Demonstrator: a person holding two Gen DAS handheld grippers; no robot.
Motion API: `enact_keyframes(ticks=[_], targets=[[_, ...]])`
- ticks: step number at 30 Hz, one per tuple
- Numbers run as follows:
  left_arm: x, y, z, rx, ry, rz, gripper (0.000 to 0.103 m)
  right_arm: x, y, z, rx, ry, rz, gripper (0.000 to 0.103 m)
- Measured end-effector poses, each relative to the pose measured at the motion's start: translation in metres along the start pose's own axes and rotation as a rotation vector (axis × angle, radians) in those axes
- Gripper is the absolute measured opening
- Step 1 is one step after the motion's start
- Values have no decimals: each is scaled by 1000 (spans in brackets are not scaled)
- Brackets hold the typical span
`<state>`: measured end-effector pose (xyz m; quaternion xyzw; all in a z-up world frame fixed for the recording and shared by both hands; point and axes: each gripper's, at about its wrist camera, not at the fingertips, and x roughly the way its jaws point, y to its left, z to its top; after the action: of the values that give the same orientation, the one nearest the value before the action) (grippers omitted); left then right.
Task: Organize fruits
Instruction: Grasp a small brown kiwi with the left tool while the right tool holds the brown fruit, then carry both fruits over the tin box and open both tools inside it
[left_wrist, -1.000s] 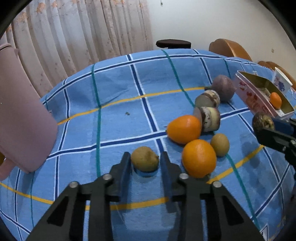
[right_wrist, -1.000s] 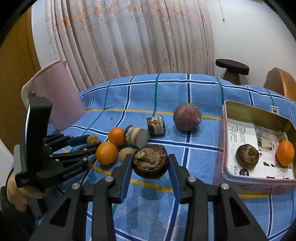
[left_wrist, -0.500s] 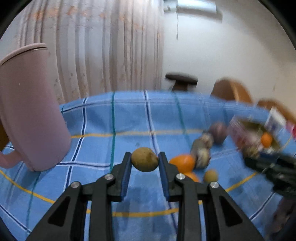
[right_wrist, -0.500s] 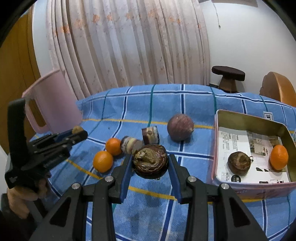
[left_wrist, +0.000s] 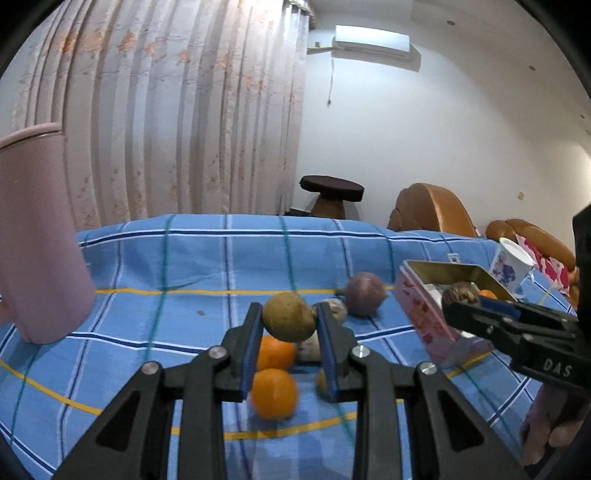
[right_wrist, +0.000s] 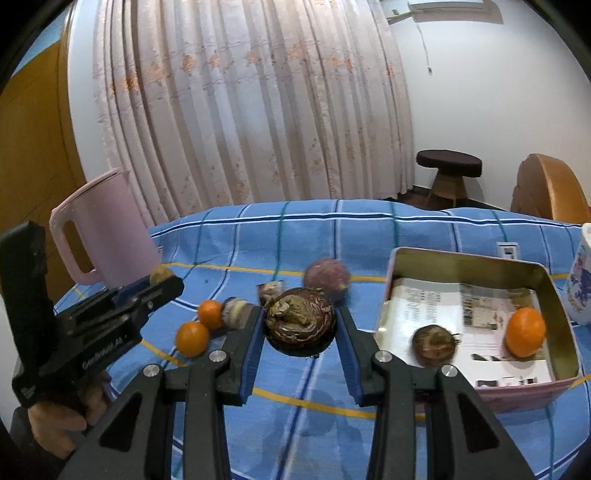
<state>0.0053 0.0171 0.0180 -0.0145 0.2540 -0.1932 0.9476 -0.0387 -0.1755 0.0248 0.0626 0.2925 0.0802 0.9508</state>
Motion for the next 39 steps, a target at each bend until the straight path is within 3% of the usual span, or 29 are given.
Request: enact_keyframes(ticks=[6,26,33,39], targets=[[12,-32,1,10,11,-17,31,-8,-23,3,17,-20,-44,41],[66,-165,23,73,63,-170,31,-23,-147,19,100,-48,-344,41],[91,-189,21,89,113,-168,31,-13,-181,18,178,1,-352,41],[104,-191,14,110,160,-113,31,7,-173,15,167,52,-314,41]])
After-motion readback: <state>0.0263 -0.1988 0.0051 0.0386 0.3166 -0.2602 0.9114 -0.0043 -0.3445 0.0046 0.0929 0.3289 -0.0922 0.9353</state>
